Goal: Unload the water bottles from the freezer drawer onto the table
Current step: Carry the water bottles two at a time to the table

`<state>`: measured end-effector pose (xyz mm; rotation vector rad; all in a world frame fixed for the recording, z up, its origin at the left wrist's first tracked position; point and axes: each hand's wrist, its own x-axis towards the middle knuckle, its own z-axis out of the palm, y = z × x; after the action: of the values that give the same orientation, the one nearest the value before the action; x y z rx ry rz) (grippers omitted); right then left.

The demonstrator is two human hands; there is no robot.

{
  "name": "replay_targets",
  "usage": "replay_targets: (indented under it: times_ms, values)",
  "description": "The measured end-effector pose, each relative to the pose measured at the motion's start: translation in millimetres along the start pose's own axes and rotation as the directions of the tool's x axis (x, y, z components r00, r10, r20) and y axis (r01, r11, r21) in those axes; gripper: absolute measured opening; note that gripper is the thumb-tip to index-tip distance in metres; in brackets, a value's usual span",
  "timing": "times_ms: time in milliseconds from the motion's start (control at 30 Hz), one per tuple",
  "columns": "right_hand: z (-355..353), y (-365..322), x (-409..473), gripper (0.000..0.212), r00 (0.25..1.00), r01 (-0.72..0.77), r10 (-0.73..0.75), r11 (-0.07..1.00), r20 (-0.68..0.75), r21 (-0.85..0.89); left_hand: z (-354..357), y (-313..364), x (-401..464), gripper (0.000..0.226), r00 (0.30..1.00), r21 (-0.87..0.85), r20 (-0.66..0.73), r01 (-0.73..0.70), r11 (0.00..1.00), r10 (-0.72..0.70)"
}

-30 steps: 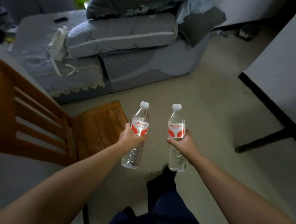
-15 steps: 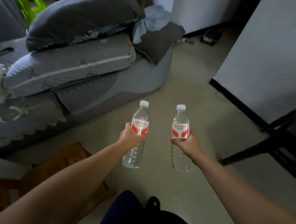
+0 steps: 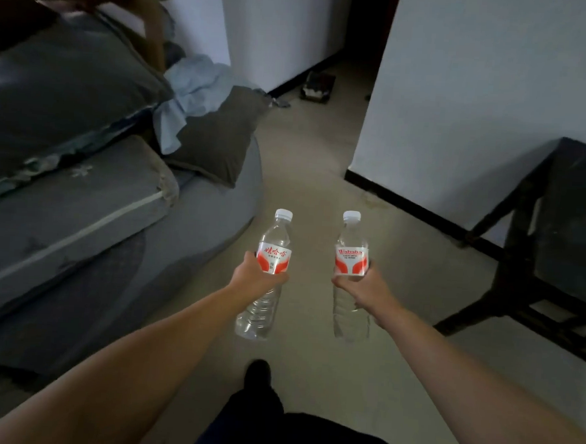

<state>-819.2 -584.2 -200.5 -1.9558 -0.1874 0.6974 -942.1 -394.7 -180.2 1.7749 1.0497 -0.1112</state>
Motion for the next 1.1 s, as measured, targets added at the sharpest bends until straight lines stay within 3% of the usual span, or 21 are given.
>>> replay_targets:
  times_ms: [233,400,500,633,767,900,1033,1100]
  values:
    - [7,-50,60,0.028,0.994,-0.037,0.048,0.992,-0.096,0.118,-26,65,98,0.063,0.992,0.108,0.097,-0.087,0.99,0.076]
    - [-13,-49,98,0.032,0.982,-0.094,0.121,0.979,-0.143,0.183,-5,104,144,0.067,0.975,0.142,0.208,-0.11,0.984,0.079]
    - [-36,-37,131,0.039,0.961,-0.145,0.195,0.959,-0.196,0.245,18,132,172,0.052,0.955,0.176,0.277,-0.161,0.971,0.108]
    - [-88,-22,194,0.055,0.942,-0.17,0.237,0.947,-0.236,0.272,65,188,230,0.068,0.926,0.216,0.35,-0.227,0.95,0.141]
    - [-146,-24,244,0.057,0.926,-0.191,0.268,0.94,-0.265,0.281,107,250,277,0.077,0.923,0.216,0.345,-0.255,0.943,0.171]
    - [-216,-29,292,0.071,0.928,-0.149,0.231,0.949,-0.292,0.277,151,320,305,0.063,0.924,0.164,0.323,-0.269,0.949,0.206]
    - [-265,-31,314,0.052,0.902,-0.145,0.245,0.947,-0.354,0.287,200,369,327,0.059,0.894,0.123,0.399,-0.272,0.954,0.204]
    - [-285,-29,322,0.052,0.886,-0.165,0.289,0.928,-0.363,0.335,225,391,337,0.061,0.875,0.123,0.441,-0.282,0.951,0.202]
